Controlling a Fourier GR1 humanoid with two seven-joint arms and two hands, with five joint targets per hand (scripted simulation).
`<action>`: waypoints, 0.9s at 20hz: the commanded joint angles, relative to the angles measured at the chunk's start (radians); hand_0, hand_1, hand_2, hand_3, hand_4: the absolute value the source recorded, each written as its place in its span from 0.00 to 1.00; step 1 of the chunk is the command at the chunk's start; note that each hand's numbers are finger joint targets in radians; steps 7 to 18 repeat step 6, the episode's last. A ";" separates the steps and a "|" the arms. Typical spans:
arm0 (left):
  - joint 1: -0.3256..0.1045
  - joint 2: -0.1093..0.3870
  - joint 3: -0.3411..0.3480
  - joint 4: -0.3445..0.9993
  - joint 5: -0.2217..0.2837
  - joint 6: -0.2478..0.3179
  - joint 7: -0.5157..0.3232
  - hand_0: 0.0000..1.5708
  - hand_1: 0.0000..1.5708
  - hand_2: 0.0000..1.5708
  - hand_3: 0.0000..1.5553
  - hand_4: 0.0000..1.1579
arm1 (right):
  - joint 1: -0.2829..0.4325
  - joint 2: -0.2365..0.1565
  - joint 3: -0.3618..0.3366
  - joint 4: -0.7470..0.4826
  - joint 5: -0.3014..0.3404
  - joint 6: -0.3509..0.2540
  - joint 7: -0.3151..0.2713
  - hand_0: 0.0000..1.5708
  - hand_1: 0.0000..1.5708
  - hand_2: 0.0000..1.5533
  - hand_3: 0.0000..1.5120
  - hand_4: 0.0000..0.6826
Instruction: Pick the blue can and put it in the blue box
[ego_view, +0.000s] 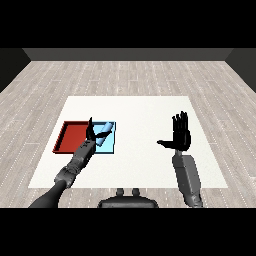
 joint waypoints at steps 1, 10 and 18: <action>0.022 -0.042 0.030 -0.160 0.036 -0.112 -0.181 0.00 0.00 0.00 0.00 0.00 | 0.043 -0.010 0.003 -0.031 -0.007 0.024 0.001 0.00 0.00 0.00 0.00 0.00; 0.177 -0.030 0.001 -0.378 0.058 -0.304 -0.312 0.00 0.00 0.00 0.00 0.00 | 0.048 -0.035 0.028 -0.010 0.020 0.032 0.042 0.00 0.00 0.00 0.00 0.00; 0.177 -0.030 0.001 -0.378 0.058 -0.304 -0.312 0.00 0.00 0.00 0.00 0.00 | 0.048 -0.035 0.028 -0.010 0.020 0.032 0.042 0.00 0.00 0.00 0.00 0.00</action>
